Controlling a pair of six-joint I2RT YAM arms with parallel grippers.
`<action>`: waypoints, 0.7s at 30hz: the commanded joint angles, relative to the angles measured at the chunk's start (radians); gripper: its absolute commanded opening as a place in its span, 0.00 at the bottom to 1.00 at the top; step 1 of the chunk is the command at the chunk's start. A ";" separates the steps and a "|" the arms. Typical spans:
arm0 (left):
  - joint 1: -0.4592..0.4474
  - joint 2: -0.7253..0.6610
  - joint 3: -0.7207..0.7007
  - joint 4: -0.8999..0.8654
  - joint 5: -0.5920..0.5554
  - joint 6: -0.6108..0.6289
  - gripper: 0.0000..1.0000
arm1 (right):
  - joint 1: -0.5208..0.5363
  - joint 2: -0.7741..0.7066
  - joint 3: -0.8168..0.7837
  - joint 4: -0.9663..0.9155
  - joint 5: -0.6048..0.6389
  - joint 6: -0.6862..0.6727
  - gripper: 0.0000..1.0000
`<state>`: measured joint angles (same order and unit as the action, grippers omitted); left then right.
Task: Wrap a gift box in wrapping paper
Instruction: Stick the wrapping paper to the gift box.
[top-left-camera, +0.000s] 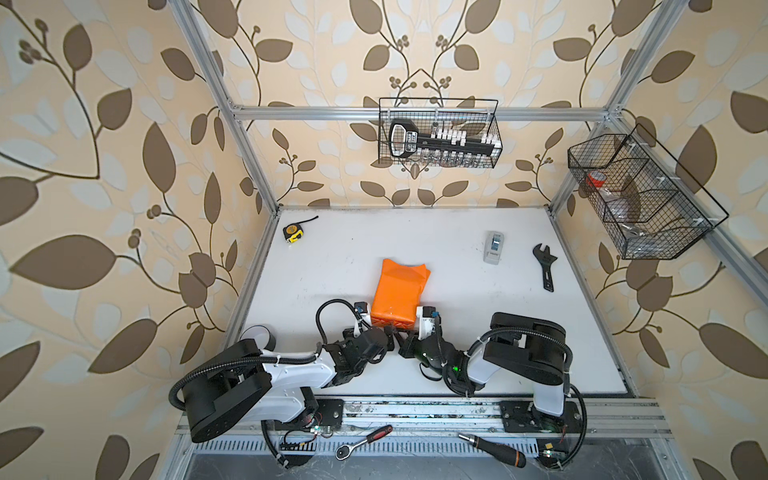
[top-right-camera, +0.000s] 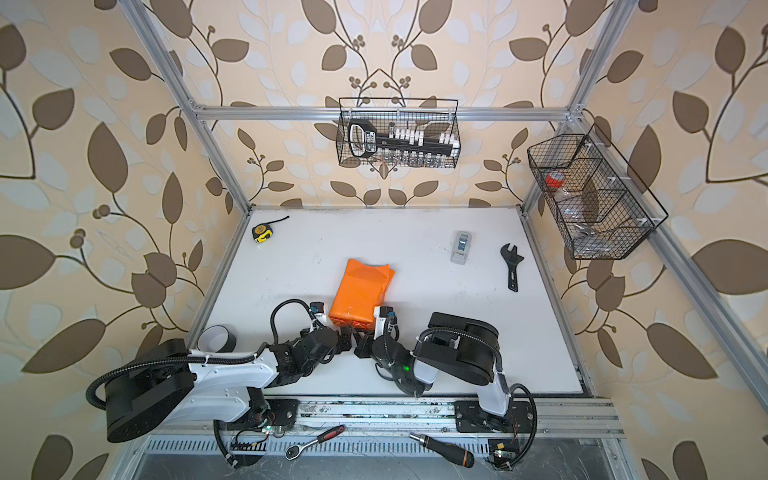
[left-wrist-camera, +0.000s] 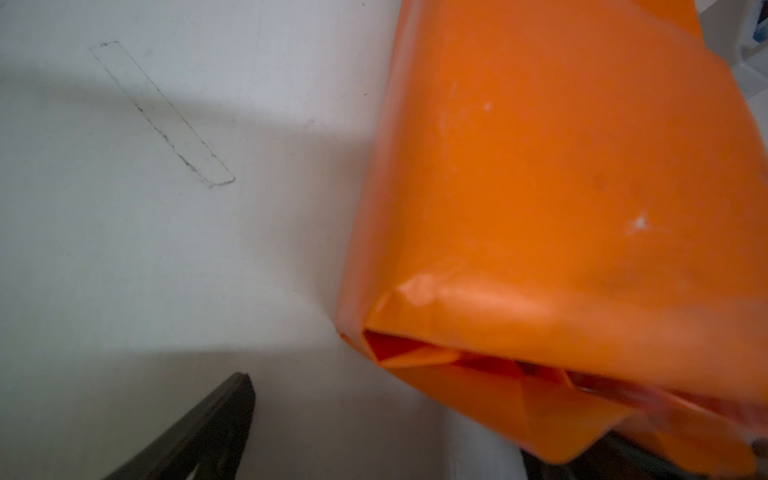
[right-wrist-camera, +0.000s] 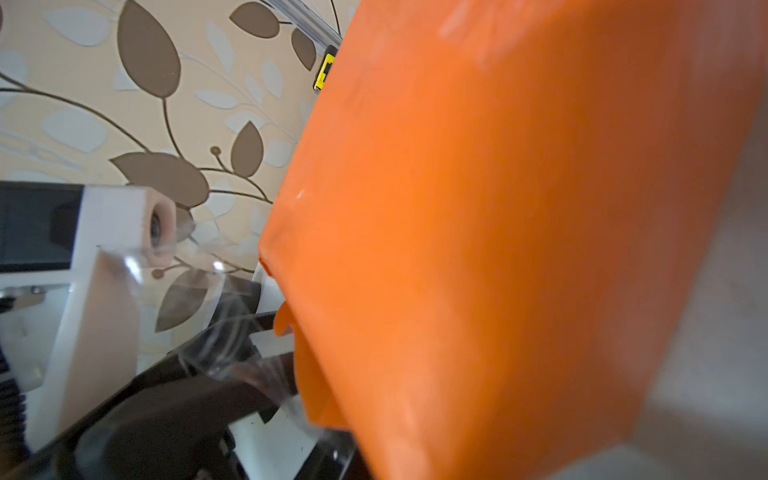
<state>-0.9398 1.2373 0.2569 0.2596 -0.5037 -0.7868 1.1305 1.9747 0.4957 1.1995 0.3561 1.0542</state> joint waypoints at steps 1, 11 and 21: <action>0.015 0.001 0.022 0.015 0.003 0.009 0.99 | -0.016 0.031 0.024 0.049 0.010 0.000 0.03; 0.016 -0.017 0.021 -0.004 0.010 0.018 0.99 | -0.049 0.046 0.024 0.097 0.019 0.026 0.03; 0.018 -0.107 0.021 -0.107 -0.013 0.033 0.99 | -0.058 0.041 0.022 0.103 0.024 0.036 0.02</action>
<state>-0.9340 1.1660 0.2569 0.1989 -0.4969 -0.7753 1.0782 1.9987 0.5114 1.2560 0.3580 1.0740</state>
